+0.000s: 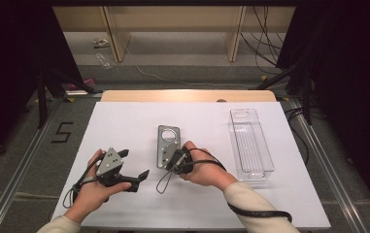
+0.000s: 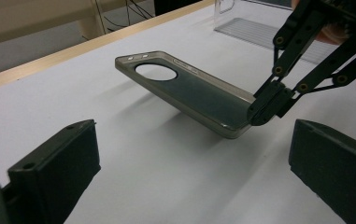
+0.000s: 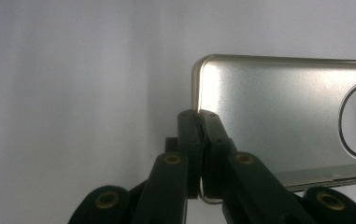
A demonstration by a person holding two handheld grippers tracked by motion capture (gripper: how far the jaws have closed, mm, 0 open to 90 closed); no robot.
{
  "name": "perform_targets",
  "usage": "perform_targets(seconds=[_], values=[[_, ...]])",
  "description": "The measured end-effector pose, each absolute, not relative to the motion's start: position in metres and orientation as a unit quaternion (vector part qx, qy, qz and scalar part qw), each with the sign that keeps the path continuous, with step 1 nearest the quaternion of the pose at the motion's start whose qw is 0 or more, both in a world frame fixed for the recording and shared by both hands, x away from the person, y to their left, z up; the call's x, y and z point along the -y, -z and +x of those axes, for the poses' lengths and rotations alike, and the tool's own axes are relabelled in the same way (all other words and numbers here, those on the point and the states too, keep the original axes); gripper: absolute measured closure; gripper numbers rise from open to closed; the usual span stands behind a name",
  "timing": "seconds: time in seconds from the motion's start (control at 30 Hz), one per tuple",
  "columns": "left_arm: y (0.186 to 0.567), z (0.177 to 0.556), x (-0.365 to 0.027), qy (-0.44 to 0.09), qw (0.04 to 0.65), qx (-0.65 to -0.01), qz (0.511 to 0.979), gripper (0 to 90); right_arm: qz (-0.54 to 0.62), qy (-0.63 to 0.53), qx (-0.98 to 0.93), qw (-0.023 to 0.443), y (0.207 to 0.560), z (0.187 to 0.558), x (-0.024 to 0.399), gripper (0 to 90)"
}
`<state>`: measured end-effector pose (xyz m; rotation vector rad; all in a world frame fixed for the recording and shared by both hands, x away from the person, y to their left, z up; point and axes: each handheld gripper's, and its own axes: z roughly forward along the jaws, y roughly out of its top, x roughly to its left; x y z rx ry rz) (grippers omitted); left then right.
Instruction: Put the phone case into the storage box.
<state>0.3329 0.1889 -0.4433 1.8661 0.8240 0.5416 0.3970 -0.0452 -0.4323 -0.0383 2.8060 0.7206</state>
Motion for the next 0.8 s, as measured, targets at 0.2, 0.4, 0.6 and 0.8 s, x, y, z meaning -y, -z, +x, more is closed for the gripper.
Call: perform_targets(seconds=[0.2,0.4,0.6,0.8], values=[[0.444,0.333,-0.189,-0.224,0.492,-0.341,0.769,1.7,-0.005,-0.27,-0.955,0.123,0.43,0.391,0.059,89.3],[0.444,0.334,-0.189,-0.223,0.492,-0.342,0.769,1.9,0.002,-0.286,-0.95,0.124,0.429,0.388,0.069,89.3],[0.444,0.334,-0.19,-0.226,0.49,-0.344,0.768,2.3,0.002,-0.3,-0.946,0.126,0.429,0.384,0.077,89.3],[0.444,0.334,-0.19,-0.224,0.491,-0.346,0.768,2.7,0.003,-0.315,-0.94,0.13,0.431,0.381,0.083,89.4]])
